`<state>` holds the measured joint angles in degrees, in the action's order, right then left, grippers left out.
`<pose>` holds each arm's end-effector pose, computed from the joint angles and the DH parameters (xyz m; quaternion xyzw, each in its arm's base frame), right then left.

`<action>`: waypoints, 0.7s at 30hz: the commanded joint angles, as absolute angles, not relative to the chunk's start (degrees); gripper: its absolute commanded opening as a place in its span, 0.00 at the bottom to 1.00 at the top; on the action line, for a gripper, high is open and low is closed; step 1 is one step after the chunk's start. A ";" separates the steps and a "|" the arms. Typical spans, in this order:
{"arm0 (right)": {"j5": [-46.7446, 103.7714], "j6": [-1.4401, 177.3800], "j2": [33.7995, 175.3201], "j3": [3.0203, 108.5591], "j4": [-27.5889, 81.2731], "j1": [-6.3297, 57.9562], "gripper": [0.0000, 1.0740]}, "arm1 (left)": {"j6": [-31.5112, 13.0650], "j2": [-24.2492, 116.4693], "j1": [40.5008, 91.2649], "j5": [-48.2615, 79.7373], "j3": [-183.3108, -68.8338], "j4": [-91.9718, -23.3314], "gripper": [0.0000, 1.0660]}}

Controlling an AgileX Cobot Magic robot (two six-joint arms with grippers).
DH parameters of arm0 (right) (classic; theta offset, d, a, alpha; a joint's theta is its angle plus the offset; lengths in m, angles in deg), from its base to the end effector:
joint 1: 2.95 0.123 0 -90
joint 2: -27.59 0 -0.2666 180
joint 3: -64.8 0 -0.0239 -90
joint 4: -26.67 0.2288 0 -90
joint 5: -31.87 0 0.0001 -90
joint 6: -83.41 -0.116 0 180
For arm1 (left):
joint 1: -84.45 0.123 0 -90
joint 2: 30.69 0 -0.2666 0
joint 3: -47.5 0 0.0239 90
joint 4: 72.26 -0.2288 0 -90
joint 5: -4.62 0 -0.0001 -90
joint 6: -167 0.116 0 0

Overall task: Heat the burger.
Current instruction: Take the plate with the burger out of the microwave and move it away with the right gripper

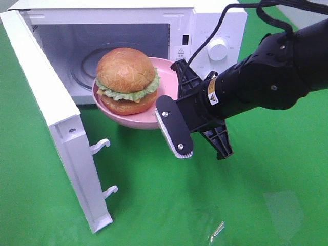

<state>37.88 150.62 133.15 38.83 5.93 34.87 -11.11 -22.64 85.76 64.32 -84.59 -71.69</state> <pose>0.2692 0.2035 0.1610 -0.8250 0.4310 -0.1701 0.3236 0.0168 -0.0006 0.2579 0.0044 0.8464 0.0099 0.5324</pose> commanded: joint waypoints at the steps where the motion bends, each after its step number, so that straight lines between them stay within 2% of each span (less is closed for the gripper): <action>1: 35.02 148.45 129.48 37.40 6.39 33.83 0.00 | -11.00 -23.68 85.82 63.98 -84.48 -71.63 0.92; 12: 37.48 148.39 120.95 29.83 6.39 38.42 0.00 | -11.00 -23.68 85.82 63.98 -84.48 -71.63 0.92; 21: 42.24 146.21 113.67 24.79 6.16 38.53 0.00 | -11.00 -23.68 85.82 63.98 -84.48 -71.63 0.92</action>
